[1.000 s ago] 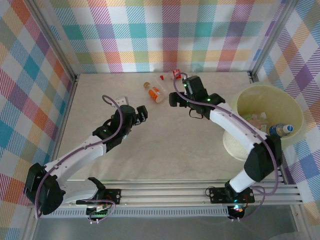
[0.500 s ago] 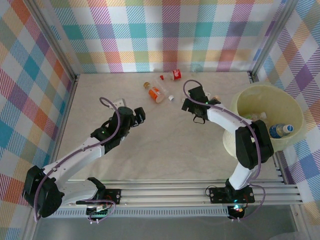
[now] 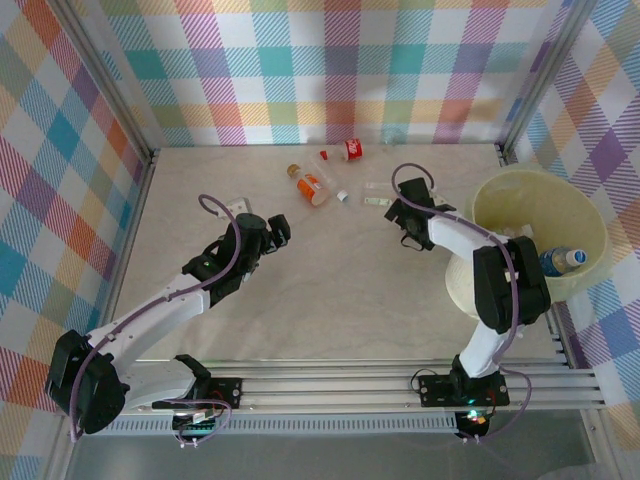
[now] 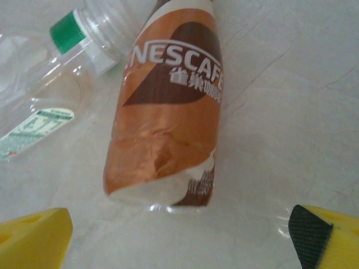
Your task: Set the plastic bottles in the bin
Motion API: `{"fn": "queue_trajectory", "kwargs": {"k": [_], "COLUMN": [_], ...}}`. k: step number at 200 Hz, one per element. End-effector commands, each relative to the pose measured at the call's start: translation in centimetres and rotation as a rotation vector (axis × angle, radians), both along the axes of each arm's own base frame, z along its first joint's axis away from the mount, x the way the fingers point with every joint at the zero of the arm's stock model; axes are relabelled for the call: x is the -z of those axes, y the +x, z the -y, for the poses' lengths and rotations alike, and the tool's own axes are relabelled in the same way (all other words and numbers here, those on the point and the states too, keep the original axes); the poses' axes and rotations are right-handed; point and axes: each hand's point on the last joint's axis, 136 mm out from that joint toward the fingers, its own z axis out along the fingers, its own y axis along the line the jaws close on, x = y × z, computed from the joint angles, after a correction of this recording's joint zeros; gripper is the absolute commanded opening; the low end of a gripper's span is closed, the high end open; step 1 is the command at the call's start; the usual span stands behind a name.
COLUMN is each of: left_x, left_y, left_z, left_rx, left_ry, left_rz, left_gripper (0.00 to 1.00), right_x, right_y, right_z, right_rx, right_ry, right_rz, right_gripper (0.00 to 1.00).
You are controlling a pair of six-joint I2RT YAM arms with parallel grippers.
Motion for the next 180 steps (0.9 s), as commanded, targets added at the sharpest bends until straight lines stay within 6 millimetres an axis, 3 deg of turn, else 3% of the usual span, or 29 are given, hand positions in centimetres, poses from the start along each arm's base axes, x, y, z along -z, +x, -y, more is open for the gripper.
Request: {"fn": "queue_trajectory", "kwargs": {"k": [1,57,89,130,180], "left_x": [0.6,0.9,1.1,1.3,0.7], "left_y": [0.1,0.1,0.1,0.2,0.6], "left_z": [-0.5,-0.5,-0.3,0.1,2.3], "left_rx": [-0.018,-0.018,-0.011,0.003,0.087], "left_ry": [0.007,0.011,0.007,-0.003,-0.076], "left_rz": [-0.016,-0.025,-0.030,-0.040,-0.033], "left_gripper": [1.00,1.00,1.00,1.00,1.00], "right_x": [0.7,3.3,3.7,1.8,-1.9], "right_y": [1.8,4.2,4.7,4.8,2.8], "right_z": [-0.8,-0.4,-0.1,-0.6,-1.7], "right_rx": [0.004,0.029,0.030,-0.073,-0.218], "right_ry": [0.085,0.098,0.072,0.059,0.036], "right_rz": [0.024,-0.027,-0.023,0.076,0.154], "right_gripper": [1.00,0.99,0.88,0.66,0.53]}}
